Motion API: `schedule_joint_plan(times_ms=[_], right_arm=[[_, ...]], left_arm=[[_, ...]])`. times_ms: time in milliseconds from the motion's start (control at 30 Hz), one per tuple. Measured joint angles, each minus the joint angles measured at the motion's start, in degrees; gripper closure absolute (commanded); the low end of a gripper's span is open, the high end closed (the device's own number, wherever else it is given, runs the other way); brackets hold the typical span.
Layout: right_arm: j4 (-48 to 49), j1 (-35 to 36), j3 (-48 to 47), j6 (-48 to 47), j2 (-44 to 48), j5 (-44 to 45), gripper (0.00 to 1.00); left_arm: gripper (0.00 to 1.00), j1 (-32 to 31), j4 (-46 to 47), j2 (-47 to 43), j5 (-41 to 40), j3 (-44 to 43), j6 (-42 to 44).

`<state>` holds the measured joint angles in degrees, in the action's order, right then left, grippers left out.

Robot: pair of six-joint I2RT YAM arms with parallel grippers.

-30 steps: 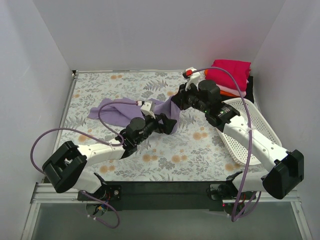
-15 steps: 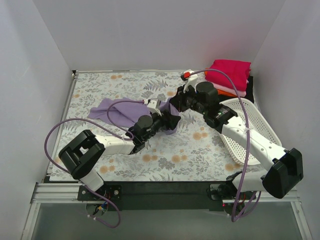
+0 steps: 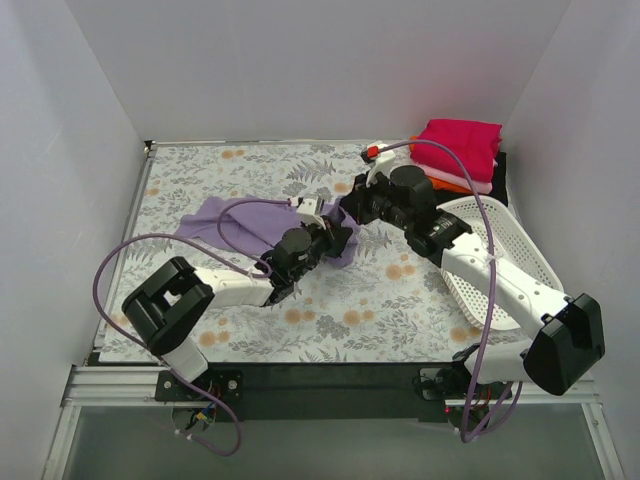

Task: Fold and stack the t-shirts
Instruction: Flatten the tshirt out

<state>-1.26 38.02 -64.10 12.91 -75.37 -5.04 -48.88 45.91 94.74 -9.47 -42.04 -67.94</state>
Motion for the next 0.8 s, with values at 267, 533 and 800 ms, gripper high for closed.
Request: schedule_joint_plan(times_ms=[267,533,800], right_arm=[[-0.3,0.0,1.4,-1.3,0.0,3.8,0.62],[-0.2,-0.7,0.2,-2.8,-3.1,4.8,0.39],[0.3,-4.2,-13.8,-4.0,-24.0,4.6,0.4]], left_arm=[[1.0,0.0,-15.8,-17.2,-10.1,3.7,0.5],[1.0,0.4,-45.0,-38.0,-31.5,4.9,-8.5],[1.0,0.8,-66.7,-45.1,-40.7,6.3,-17.1]])
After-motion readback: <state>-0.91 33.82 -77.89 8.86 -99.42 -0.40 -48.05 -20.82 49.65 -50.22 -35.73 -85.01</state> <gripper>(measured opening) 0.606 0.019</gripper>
